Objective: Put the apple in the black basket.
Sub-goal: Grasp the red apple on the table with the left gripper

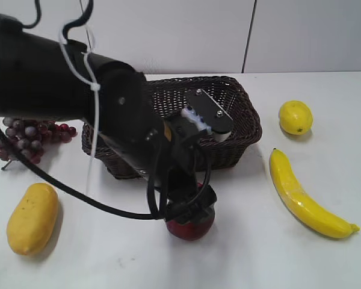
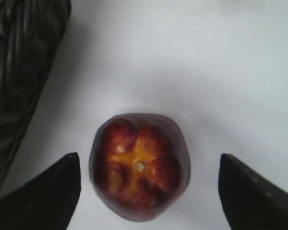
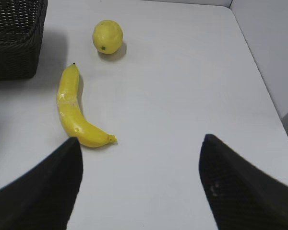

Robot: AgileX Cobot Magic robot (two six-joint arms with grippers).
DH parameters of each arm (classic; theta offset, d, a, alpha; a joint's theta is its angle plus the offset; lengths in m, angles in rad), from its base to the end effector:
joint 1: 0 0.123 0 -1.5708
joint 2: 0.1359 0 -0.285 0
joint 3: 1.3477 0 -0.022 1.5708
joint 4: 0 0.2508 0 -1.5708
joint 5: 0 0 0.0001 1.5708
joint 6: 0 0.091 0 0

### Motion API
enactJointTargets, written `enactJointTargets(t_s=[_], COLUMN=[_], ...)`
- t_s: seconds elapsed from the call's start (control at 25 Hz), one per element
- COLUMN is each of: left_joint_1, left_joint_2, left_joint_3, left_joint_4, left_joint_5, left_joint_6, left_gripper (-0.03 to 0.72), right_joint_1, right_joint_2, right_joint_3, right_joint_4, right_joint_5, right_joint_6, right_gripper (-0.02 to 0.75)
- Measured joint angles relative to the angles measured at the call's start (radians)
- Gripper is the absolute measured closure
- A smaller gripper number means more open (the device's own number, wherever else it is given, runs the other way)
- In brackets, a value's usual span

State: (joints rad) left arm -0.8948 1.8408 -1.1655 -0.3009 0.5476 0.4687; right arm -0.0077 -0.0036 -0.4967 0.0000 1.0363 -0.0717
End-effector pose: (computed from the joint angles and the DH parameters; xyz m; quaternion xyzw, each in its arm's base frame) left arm 0.2223 -0.2997 0.1832 0.5244 0.8177 -0.1466 0.1866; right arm -0.0040 0.0000 0.2783 -0.0271 0.8463 -0.0211 0.5316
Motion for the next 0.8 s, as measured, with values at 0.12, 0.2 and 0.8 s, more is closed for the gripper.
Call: enactJointTargets(t_s=[0.12,0.2,0.8], left_joint_1=[0.000,0.000,0.001], left_joint_2=[0.031,0.049,0.044], left_joint_3=[-0.009,-0.009,-0.009], left_joint_4=[0.023,0.028,0.018], left_joint_5=[-0.017,-0.023,0.036], left_joint_6=[0.000,0.000,0.000], left_gripper=[-0.001,-0.004,0.087], right_joint_1=[0.000,0.000,0.000], right_joint_2=[0.000,0.000,0.000], right_joint_3=[0.000,0.000,0.000], right_joint_4=[0.000,0.000,0.000], right_joint_5=[0.000,0.000,0.000], right_joint_6=[0.000,0.000,0.000], right_gripper=[0.167,0.167,0.167])
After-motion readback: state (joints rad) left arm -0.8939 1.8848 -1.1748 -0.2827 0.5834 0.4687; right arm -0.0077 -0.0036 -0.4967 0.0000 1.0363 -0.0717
